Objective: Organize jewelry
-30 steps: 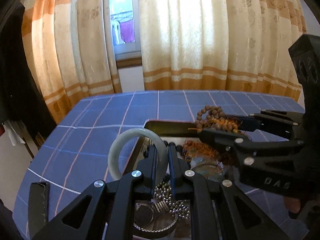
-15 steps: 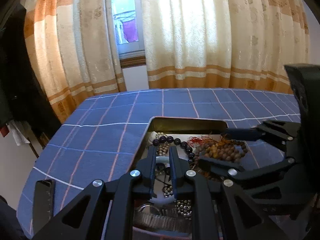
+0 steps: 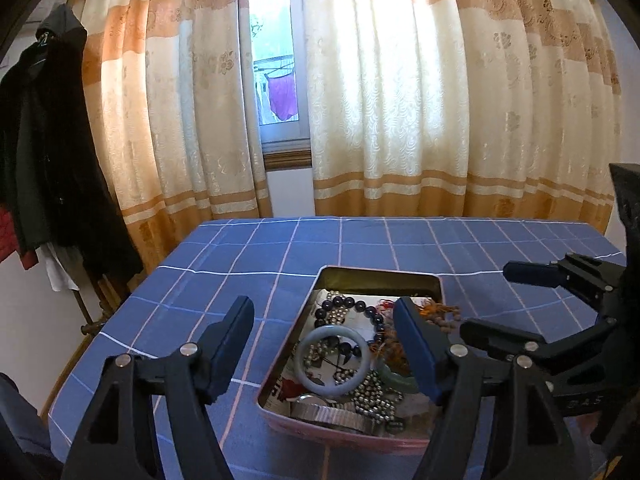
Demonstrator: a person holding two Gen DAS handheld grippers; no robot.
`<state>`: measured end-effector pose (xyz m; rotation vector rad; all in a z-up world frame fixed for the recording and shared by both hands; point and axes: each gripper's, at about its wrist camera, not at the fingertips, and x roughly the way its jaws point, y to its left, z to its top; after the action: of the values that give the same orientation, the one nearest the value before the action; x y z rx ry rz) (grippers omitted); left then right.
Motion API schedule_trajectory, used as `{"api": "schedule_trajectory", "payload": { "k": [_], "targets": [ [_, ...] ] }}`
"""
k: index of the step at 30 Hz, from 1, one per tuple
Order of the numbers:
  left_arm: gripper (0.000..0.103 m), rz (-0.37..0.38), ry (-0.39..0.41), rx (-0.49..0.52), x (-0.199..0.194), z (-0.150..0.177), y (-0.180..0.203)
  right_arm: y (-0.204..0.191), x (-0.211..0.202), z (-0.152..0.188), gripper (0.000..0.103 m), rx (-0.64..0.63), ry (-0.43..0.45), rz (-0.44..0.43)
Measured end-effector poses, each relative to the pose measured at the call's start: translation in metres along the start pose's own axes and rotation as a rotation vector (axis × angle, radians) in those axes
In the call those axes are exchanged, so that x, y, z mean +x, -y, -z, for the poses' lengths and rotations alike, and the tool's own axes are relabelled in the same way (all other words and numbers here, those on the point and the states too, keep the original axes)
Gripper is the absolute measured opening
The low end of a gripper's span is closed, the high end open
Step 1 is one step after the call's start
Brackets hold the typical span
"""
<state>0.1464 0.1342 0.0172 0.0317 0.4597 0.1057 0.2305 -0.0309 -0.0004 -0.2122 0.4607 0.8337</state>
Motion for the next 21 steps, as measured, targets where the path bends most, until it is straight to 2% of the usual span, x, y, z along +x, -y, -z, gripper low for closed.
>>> {"api": "schedule_trajectory", "payload": {
  "k": [6, 9, 21],
  "targets": [
    [0.073, 0.006, 0.007, -0.004, -0.011, 0.004, 0.006, -0.001, -0.022, 0.001, 0.088, 0.005, 0.038, 0.013],
    [0.073, 0.011, 0.011, -0.011, -0.016, 0.007, 0.009, -0.001, -0.032, 0.005, 0.092, 0.014, 0.054, 0.024],
    [0.074, 0.014, 0.009, -0.007, -0.019, 0.010, 0.015, -0.002, -0.043, 0.013, 0.092, 0.011, 0.068, 0.042]
  ]
}}
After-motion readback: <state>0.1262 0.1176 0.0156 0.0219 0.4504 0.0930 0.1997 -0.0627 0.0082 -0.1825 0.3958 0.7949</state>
